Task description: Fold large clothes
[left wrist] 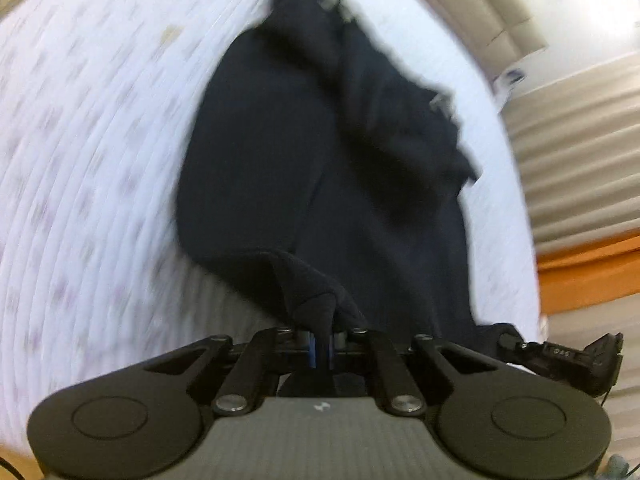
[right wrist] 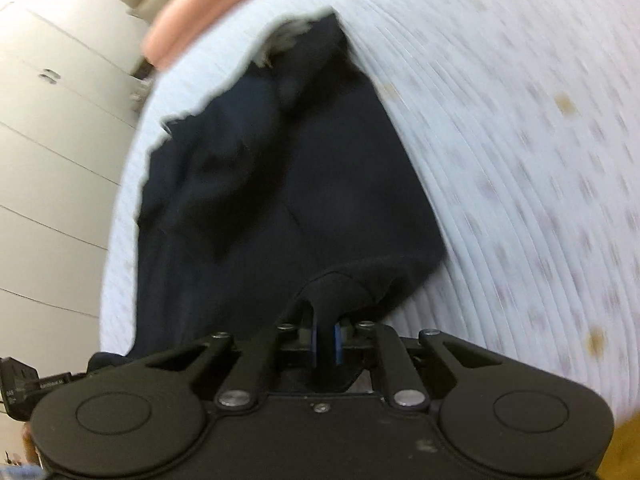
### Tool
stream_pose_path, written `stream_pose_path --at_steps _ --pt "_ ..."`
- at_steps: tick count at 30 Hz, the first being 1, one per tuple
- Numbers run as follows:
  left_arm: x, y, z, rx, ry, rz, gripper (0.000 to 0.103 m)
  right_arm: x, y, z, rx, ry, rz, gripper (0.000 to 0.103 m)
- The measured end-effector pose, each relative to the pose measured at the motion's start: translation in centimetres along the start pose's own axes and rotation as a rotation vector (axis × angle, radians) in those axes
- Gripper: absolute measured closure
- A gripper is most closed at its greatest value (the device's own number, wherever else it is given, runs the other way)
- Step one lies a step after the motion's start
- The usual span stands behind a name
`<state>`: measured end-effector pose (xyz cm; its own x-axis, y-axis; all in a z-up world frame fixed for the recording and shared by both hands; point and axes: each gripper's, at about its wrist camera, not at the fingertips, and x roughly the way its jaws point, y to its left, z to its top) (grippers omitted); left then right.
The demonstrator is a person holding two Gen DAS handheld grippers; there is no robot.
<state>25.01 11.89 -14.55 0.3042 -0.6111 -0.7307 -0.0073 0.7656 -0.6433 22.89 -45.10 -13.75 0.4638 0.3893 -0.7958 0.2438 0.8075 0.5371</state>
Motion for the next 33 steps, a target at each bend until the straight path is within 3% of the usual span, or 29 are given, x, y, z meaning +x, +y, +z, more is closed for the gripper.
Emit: stream_pose_path --at_steps 3,6,9,12,13,14,17,18,19,21,24,26,31,33 --pt "-0.2 -2.8 3.9 0.057 -0.116 -0.029 0.097 0.1 1.0 4.8 -0.023 -0.102 0.029 0.093" --pt "-0.1 -4.5 8.1 0.091 -0.253 -0.013 0.097 1.3 1.0 10.0 -0.033 -0.199 0.038 0.093" --pt "1.1 -4.9 12.7 0.053 -0.390 -0.006 0.097 3.7 1.8 15.2 -0.054 -0.259 0.074 0.094" --pt "3.8 -6.5 17.5 0.086 -0.495 0.069 0.096 7.3 3.2 19.4 -0.098 -0.309 0.069 0.092" --pt "4.7 -6.8 18.6 0.076 -0.515 0.095 0.090 8.9 3.6 20.6 -0.109 -0.294 0.064 0.092" --pt "5.7 -6.7 19.8 0.057 -0.529 0.124 0.086 10.4 3.8 21.4 -0.120 -0.274 0.040 0.078" --pt "8.4 -6.5 21.4 0.022 -0.496 0.201 0.067 12.2 3.6 22.7 -0.148 -0.242 -0.048 0.038" --pt "8.6 -6.1 21.3 0.016 -0.488 0.220 0.060 12.2 3.3 22.7 -0.157 -0.242 -0.058 0.028" --pt "8.5 -5.3 21.0 0.009 -0.479 0.242 0.055 12.1 2.7 22.5 -0.170 -0.240 -0.075 0.025" --pt "8.3 -4.1 20.7 -0.023 -0.463 0.279 0.054 12.4 1.9 22.3 -0.202 -0.231 -0.110 0.025" --pt "7.0 -1.3 20.0 -0.096 -0.466 0.235 0.055 12.5 1.7 22.0 -0.266 -0.205 -0.112 0.025" --pt "6.8 -0.8 20.2 -0.091 -0.478 0.243 0.055 13.3 2.3 22.3 -0.340 -0.194 -0.120 0.025" --pt "9.0 -2.9 22.4 0.122 -0.413 0.372 0.055 16.1 6.0 22.4 -0.644 -0.180 -0.198 0.024" --pt "10.3 -3.5 23.5 0.211 -0.358 0.355 0.055 17.7 7.6 22.4 -0.754 -0.139 -0.193 0.023"
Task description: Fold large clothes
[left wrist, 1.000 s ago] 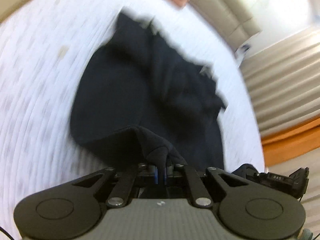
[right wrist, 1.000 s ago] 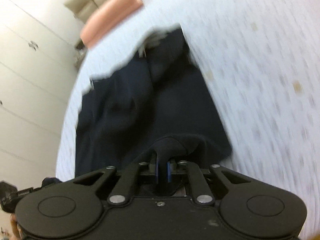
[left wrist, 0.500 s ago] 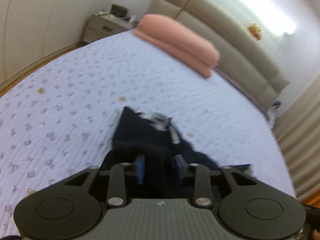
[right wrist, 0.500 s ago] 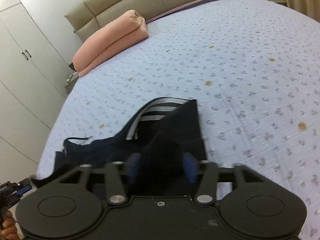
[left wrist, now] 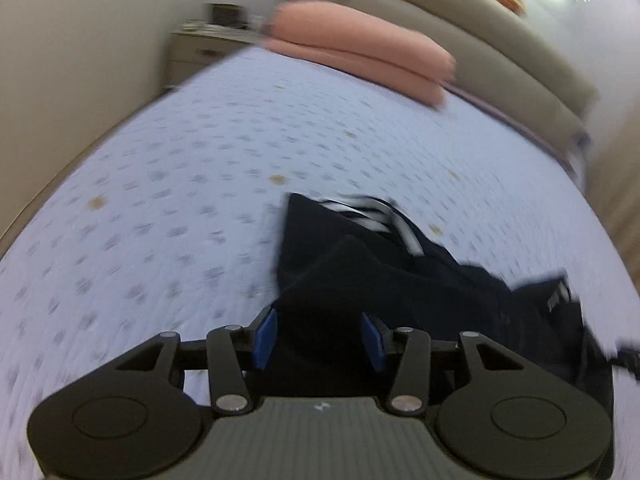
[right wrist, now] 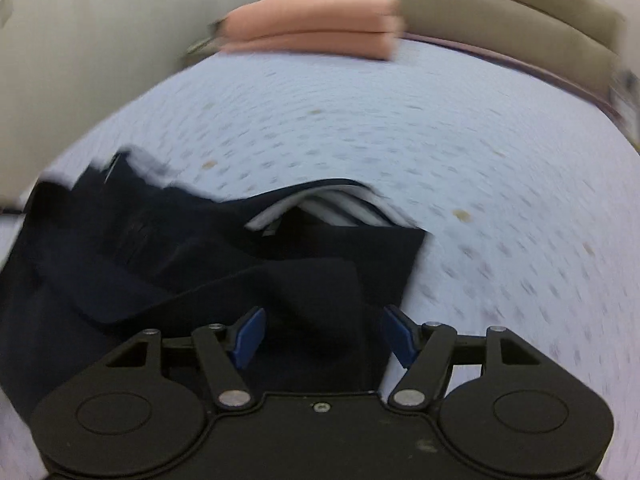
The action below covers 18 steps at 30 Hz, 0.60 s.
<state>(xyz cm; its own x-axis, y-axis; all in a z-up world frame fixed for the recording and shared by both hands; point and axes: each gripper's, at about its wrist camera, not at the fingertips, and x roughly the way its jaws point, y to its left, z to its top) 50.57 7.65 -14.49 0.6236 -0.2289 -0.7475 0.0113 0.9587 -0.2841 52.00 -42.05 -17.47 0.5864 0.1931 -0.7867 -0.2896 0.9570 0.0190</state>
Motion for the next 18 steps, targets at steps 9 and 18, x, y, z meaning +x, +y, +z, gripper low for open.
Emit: stream_pose_path --at_steps 9,18 --pt "4.8 0.5 1.5 -0.041 -0.033 0.181 0.059 5.4 -1.9 1.3 0.118 0.082 -0.335 0.049" --pt "4.3 1.8 1.8 -0.022 0.036 -0.041 0.054 2.0 -2.3 -0.1 0.205 0.030 0.007 0.035"
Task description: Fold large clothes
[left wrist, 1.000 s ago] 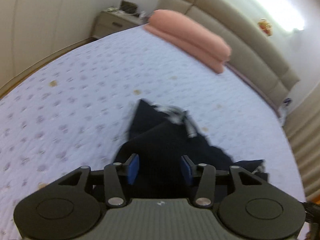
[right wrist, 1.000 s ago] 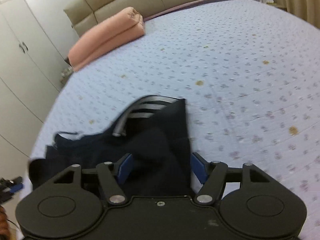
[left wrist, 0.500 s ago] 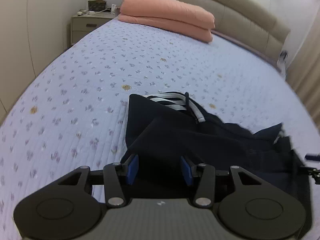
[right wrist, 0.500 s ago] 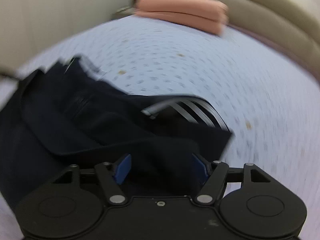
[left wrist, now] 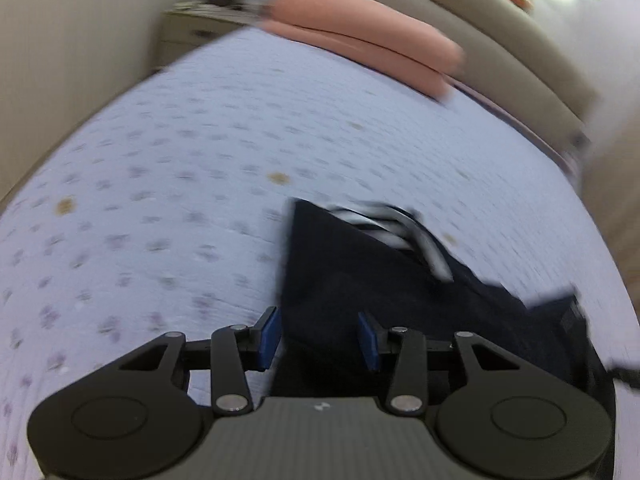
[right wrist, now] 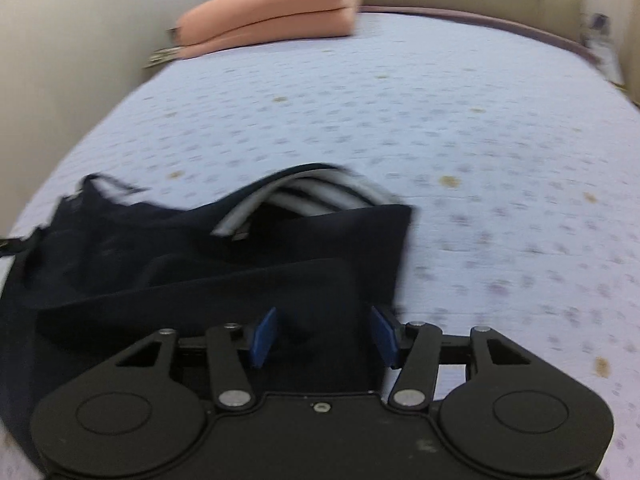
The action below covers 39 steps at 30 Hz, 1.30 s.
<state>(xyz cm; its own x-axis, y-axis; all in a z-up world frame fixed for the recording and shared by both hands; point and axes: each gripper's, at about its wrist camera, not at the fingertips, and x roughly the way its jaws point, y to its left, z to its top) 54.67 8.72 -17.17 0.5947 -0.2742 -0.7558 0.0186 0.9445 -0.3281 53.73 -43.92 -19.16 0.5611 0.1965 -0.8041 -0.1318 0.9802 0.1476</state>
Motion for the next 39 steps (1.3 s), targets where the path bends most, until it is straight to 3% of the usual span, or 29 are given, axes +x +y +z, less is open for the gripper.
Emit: stream_pose_path --at_steps 2,9,11,14,16,19,25,28,32,34,35,36,37,39 --pt "0.5 -0.8 0.0 0.056 0.006 0.032 0.052 0.4 2.2 0.4 -0.099 -0.008 0.024 0.020" --pt "3.0 -0.2 0.0 -0.031 0.013 0.028 0.053 -0.2 12.8 -1.4 -0.620 -0.063 0.085 0.022" --pt "3.1 -0.3 0.0 -0.029 0.010 0.034 0.053 1.1 14.4 -2.2 -0.684 -0.108 0.003 0.022" --pt "3.1 -0.3 0.1 -0.029 0.002 0.045 0.052 4.2 13.1 -0.9 -0.573 -0.123 -0.178 0.023" --pt "2.7 -0.1 0.3 -0.041 -0.014 0.059 0.053 5.3 9.8 1.0 -0.376 -0.078 -0.291 0.038" --pt "1.9 0.5 0.5 -0.050 -0.039 0.074 0.053 3.7 5.3 2.1 -0.149 -0.047 -0.210 0.042" --pt "1.7 0.3 0.1 -0.022 -0.010 -0.010 0.053 2.5 0.8 1.1 0.063 -0.011 -0.100 0.042" --pt "2.1 -0.3 0.0 0.006 -0.003 -0.017 0.049 3.3 -0.3 1.2 0.152 -0.013 -0.037 0.042" --pt "3.1 -0.4 0.3 0.015 0.017 -0.010 0.049 4.9 -0.4 2.0 0.176 -0.003 0.003 0.040" --pt "3.5 -0.5 0.4 0.025 0.018 0.007 0.049 4.8 0.1 2.2 0.141 -0.015 0.010 0.058" --pt "3.6 -0.7 0.4 0.035 0.015 0.015 0.051 4.5 0.8 2.2 0.102 -0.029 -0.005 0.075" --pt "3.7 -0.9 0.4 0.054 0.013 0.019 0.063 4.4 1.3 2.2 0.065 -0.035 -0.018 0.091" --pt "3.7 -1.3 0.3 0.084 0.013 0.034 0.076 4.1 2.0 2.1 0.030 -0.044 -0.027 0.092" --pt "3.3 -2.3 0.1 0.159 -0.018 0.072 0.093 3.2 3.0 1.6 -0.017 -0.070 -0.042 0.095"
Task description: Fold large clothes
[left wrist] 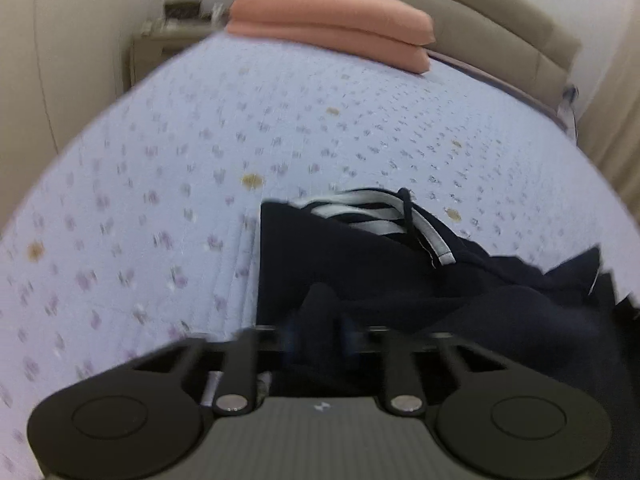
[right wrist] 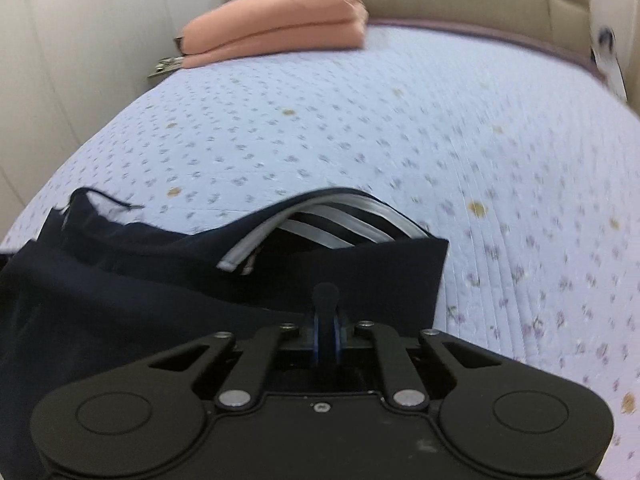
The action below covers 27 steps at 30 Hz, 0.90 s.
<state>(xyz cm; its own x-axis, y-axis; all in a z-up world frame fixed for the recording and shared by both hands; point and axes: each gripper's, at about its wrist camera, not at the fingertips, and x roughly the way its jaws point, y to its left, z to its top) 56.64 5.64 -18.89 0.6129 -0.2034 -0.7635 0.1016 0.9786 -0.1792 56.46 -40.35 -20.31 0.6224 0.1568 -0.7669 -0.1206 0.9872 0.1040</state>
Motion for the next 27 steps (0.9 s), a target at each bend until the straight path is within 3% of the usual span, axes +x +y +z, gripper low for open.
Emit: stream_pose_path --at_steps 5,10,12,15,19,22,23,25,27 --pt "-3.4 -1.0 -0.2 0.026 -0.095 0.033 0.096 -3.3 1.9 -0.7 -0.091 -0.087 -0.074 0.097" --pt "-8.3 -0.4 1.9 -0.078 -0.237 -0.043 0.097 -8.6 1.4 1.5 -0.061 -0.240 -0.133 0.098" --pt "-8.6 -0.7 3.8 -0.082 -0.287 -0.060 0.097 -9.2 1.1 3.0 -0.049 -0.300 -0.155 0.098" --pt "-6.4 -0.8 6.7 -0.079 -0.335 -0.051 0.097 -7.0 0.7 5.3 -0.054 -0.337 -0.188 0.098" --pt "0.7 -1.3 8.4 -0.053 -0.271 0.050 0.092 1.2 -0.6 6.7 0.026 -0.248 -0.234 0.097" --pt "6.2 -0.7 7.6 -0.063 -0.139 0.201 0.088 7.2 -1.6 6.2 0.086 -0.057 -0.267 0.093" --pt "7.0 -0.4 7.3 -0.050 -0.109 0.252 0.088 8.0 -2.0 5.9 0.114 -0.017 -0.276 0.087" --pt "6.5 0.8 7.3 -0.064 -0.129 0.301 0.085 7.1 -2.7 5.9 0.160 -0.031 -0.271 0.083" --pt "4.9 1.9 7.6 -0.083 -0.164 0.281 0.078 4.4 -2.6 6.4 0.156 -0.084 -0.289 0.055"
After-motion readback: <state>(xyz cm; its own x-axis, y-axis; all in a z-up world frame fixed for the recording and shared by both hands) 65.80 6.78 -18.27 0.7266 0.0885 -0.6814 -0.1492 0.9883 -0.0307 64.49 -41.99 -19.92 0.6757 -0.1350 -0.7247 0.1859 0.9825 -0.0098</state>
